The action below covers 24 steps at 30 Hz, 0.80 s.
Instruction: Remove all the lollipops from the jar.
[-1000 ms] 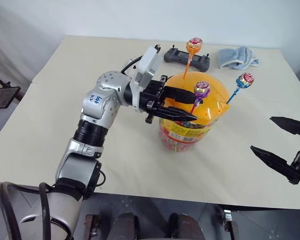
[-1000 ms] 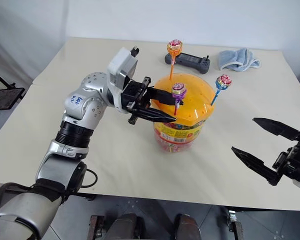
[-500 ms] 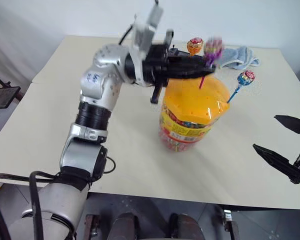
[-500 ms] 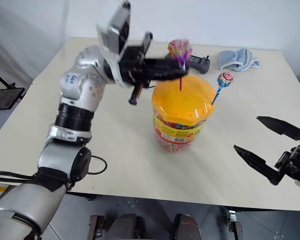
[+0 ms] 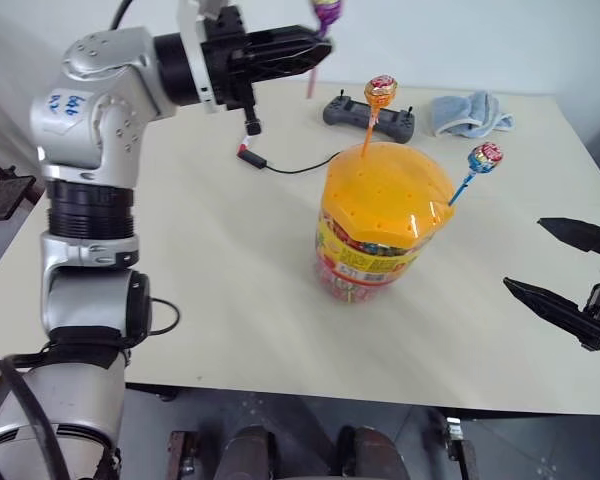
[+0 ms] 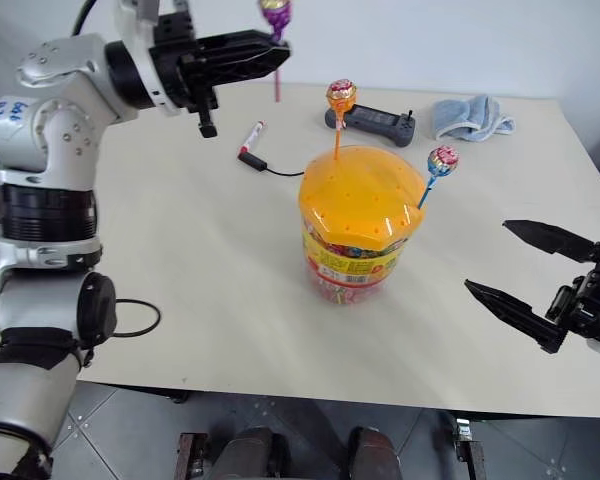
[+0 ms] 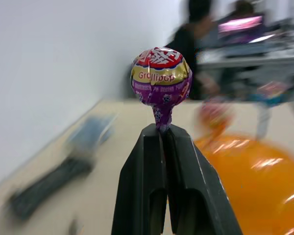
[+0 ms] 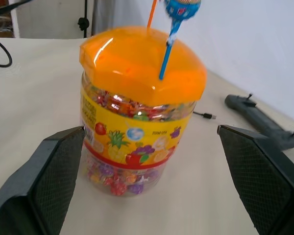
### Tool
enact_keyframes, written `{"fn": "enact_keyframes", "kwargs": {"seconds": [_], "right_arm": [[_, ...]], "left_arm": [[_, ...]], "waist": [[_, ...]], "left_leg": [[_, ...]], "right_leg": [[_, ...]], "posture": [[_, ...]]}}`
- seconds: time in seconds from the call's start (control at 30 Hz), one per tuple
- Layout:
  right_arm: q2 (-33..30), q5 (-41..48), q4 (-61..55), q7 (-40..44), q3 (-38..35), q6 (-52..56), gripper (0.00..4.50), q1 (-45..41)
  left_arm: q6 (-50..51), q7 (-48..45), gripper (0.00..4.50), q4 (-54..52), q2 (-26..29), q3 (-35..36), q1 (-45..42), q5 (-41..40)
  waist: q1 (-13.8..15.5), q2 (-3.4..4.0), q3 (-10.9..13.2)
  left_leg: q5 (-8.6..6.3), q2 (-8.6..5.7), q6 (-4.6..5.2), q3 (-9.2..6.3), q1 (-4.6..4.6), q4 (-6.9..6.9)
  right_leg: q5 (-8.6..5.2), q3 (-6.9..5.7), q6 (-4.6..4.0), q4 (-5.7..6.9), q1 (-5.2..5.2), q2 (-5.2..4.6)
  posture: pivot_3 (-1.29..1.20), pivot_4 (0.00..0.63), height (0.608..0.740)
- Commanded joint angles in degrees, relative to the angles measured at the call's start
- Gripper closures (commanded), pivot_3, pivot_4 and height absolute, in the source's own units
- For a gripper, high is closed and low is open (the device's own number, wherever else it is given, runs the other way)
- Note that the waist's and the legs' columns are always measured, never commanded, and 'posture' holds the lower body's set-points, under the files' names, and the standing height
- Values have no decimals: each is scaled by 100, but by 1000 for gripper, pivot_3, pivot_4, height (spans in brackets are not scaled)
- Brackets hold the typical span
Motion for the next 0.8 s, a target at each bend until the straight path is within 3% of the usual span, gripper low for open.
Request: {"fn": "enact_keyframes", "kwargs": {"seconds": [0.03, 0.1, 0.33, 0.47, 0.77, 0.8], "right_arm": [[-138, -36, 165, 156, 31, -45, 0, -137], [-154, -51, 233, 206, 89, -37, 0, -207], [-76, -233, 497, 290, 665, -97, 0, -713], [-59, -289, 560, 290, 786, -116, 0, -830], [-44, -374, 650, 314, 919, -134, 0, -962], [-42, -379, 664, 326, 921, -141, 0, -975]], "left_arm": [[956, 698, 4477, -612, 468, 114, 209, 255], [1335, 907, 4477, -786, 665, 63, 392, 324], [2624, 1884, 4477, -445, 1454, -449, 2343, 1237], [3137, 2228, 4477, 274, 1480, -668, 2223, 1530], [3616, 1994, 4477, 603, 1807, -1194, 2041, 1673], [3690, 1964, 4254, 589, 1822, -1146, 1994, 1634]], "waist": [[12, -4, 2], [44, -10, 6], [-11, -11, 6], [43, -58, 27], [9, -56, 26], [-9, -56, 25]], "left_leg": [[0, 0, 0, -2, 0, 2], [0, 0, 0, -6, -3, 2], [0, 3, 0, 6, 12, -6], [-2, 5, -2, -1, -6, 8], [-4, 1, -2, 10, 3, 7], [-4, 2, -2, 12, 6, 5]], "right_leg": [[0, 0, 0, 2, 0, 0], [0, -2, 0, 3, 0, 0], [-1, 12, 0, 7, -1, 6], [-1, 4, 0, 9, -8, 6], [-1, 11, 1, 13, -5, 2], [-1, 12, 1, 13, -5, 2]], "posture": [[0, 150, 740], [0, 150, 740], [0, 150, 740], [0, 150, 740], [0, 150, 740], [0, 150, 740]]}}
